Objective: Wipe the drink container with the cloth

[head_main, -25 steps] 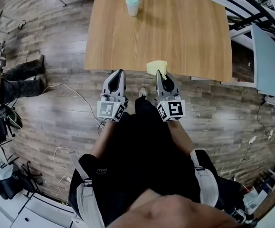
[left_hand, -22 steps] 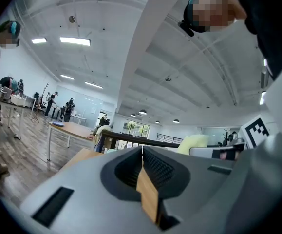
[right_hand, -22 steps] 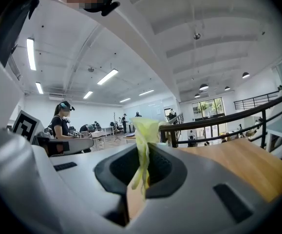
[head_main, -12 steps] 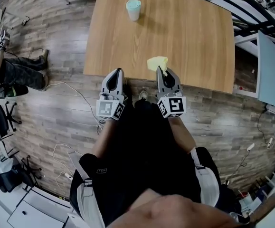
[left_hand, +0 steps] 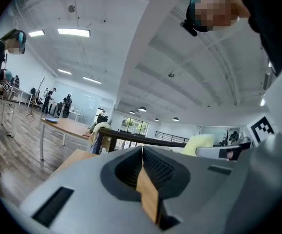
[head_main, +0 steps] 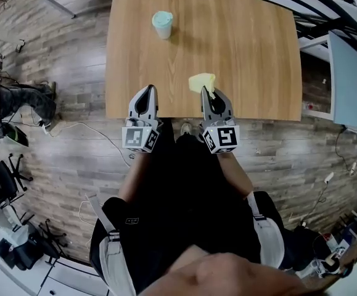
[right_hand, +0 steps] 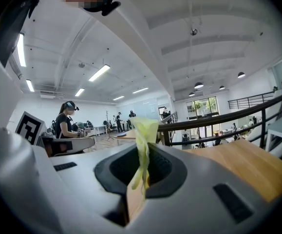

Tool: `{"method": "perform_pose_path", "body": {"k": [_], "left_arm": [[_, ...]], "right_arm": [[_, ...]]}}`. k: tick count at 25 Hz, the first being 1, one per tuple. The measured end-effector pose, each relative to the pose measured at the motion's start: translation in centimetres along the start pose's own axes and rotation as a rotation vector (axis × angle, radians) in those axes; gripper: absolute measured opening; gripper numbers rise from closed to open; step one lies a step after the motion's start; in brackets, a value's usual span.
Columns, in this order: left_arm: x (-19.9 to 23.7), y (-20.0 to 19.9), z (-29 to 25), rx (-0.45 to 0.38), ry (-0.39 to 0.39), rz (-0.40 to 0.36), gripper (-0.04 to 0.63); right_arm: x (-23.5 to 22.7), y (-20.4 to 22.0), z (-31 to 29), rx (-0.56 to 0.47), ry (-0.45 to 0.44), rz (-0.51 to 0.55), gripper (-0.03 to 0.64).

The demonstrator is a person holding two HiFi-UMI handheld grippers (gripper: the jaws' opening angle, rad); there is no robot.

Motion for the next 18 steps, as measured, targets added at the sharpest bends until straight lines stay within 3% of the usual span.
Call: {"method": "perform_pose_path", "body": {"k": [10,18], "left_arm": [[7.1,1.4,-7.5,0.073,0.108,0.039,0.025],[9.2,3.9,-12.1,0.119,0.179,0.036,0.025]], "right_arm": [[0.7,2.1,-8.0,0.019,0.108,0.024,0.043],[-0.4,3.3,-11.3,0.015,0.157,0.049,0.043]]}}
Point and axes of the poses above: the fingertips, and each gripper's own axes: z backward along the fingers, x to its left, y out of its underside, the point moved 10 cm from there along z, backward along the fingers, and after that the axes turned 15 degrees about -x, right-handed, at the moved point
